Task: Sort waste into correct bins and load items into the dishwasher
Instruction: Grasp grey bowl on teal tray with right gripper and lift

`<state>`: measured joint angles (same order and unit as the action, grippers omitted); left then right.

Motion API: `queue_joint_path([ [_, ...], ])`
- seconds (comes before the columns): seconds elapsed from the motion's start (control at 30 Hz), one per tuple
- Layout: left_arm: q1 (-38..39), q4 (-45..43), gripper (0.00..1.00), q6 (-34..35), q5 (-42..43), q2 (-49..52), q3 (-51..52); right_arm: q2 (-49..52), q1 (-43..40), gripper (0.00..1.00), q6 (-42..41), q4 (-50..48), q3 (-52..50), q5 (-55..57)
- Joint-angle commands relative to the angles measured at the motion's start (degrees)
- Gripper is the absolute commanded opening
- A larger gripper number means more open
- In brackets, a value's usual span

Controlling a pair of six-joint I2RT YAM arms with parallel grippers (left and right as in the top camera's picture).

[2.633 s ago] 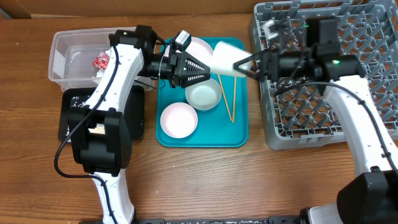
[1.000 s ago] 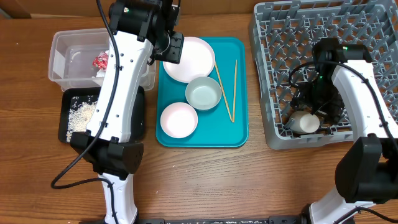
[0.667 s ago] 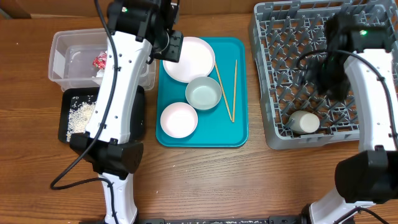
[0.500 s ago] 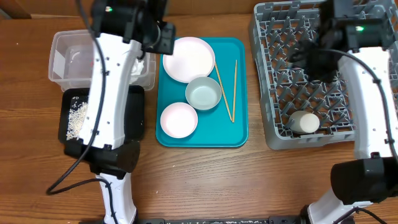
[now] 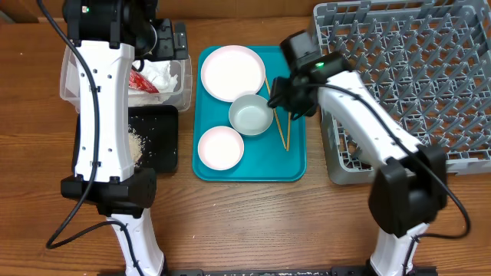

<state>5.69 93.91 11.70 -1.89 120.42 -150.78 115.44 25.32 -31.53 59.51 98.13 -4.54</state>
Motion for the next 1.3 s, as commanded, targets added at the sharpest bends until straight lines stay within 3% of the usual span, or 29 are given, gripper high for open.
queue_joint_path([
  [0.0,0.3,0.1,1.00,0.8,0.0,-0.7,-0.9,3.0,1.5,0.59,-3.1,-0.9,-0.2,-0.1],
  [0.3,0.4,-1.0,1.00,0.8,0.0,-0.7,-0.9,8.3,1.9,0.38,-4.1,-1.2,-0.3,-0.1],
  [0.43,0.3,-1.0,1.00,0.8,0.0,-0.7,-0.9,9.0,1.9,0.18,-4.1,-2.0,-0.3,0.0],
  [0.6,0.3,-1.0,1.00,0.7,0.0,-0.7,-0.9,9.0,1.9,0.04,-4.1,-3.1,-0.3,0.0],
  [0.83,0.3,-1.0,1.00,0.7,0.0,-0.7,-0.9,8.6,1.0,0.04,-3.8,-1.6,1.6,1.0],
  [0.97,0.3,-1.0,1.00,0.8,0.0,-0.7,-0.9,5.8,-1.6,0.04,-1.2,5.1,10.1,3.0],
  [1.07,0.3,-1.0,1.00,0.8,0.0,-0.7,-0.9,1.8,-3.9,0.04,-1.2,11.2,21.3,11.9],
  [1.2,0.3,-1.0,1.00,0.7,0.0,-0.7,-0.9,-1.6,-6.4,0.04,-1.0,11.1,29.6,26.1],
  [1.27,0.3,-1.0,1.00,0.7,0.0,-0.7,-0.9,-2.6,-8.8,0.04,-1.0,8.4,31.3,41.3],
])
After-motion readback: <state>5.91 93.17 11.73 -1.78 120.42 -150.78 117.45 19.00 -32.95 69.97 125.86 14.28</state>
